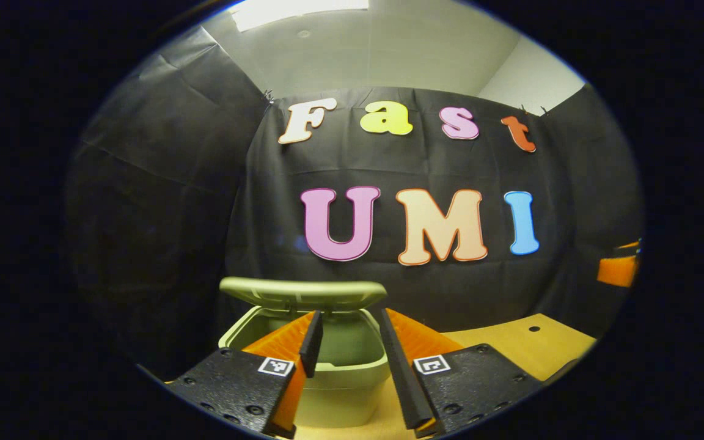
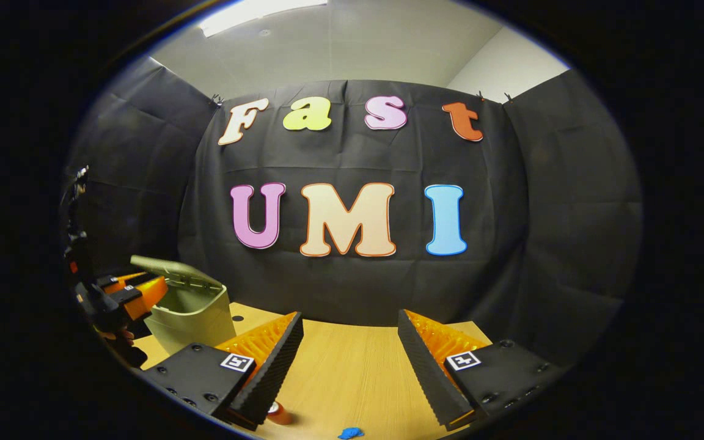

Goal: Press the lid of the desktop garbage bin to open it, pick up the crumpled paper on the desktop and throw it into the bin, then pick up the pop can on the desktop and drop it into the bin, and finally close the garbage bin lid.

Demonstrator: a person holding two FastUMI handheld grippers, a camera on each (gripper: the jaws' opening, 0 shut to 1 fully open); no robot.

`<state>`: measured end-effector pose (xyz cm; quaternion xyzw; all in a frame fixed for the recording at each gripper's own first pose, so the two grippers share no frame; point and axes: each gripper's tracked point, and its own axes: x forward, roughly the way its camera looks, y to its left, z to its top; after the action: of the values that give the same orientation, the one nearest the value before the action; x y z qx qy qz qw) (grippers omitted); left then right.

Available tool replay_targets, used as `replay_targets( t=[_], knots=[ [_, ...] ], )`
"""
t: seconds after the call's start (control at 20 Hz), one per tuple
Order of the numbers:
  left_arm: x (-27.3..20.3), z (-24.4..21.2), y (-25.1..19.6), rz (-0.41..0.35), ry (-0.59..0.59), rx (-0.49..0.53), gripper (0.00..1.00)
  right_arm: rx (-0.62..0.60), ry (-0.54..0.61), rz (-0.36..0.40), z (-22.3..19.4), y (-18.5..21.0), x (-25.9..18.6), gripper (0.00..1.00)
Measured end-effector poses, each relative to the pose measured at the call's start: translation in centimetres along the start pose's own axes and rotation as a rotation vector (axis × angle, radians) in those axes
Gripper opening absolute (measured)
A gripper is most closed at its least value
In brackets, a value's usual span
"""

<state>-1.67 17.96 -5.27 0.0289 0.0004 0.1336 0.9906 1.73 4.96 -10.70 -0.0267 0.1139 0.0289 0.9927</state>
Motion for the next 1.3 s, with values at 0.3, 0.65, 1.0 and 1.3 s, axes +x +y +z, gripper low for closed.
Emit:
replay_targets(
  t=[0.3, 0.65, 1.0, 1.3],
  knots=[
    [-2.5, 3.2, -3.8, -0.041, -0.046, 0.004, 0.86, -0.024, 0.092, 0.043, -4.8, -1.3, 1.2, 0.98],
    [-4.6, 5.7, -6.2, -0.044, -0.075, 0.006, 0.92, -0.115, 0.282, 0.117, -14.8, -1.1, 2.1, 0.98],
    [-5.9, 7.5, -6.1, -0.018, -0.098, 0.028, 0.91, -0.181, 0.456, 0.168, -23.9, -0.8, 1.6, 0.98],
    [-6.6, 8.6, -5.0, 0.008, -0.111, 0.047, 0.91, -0.168, 0.618, 0.191, -30.9, -0.3, 0.7, 1.0]
  ],
)
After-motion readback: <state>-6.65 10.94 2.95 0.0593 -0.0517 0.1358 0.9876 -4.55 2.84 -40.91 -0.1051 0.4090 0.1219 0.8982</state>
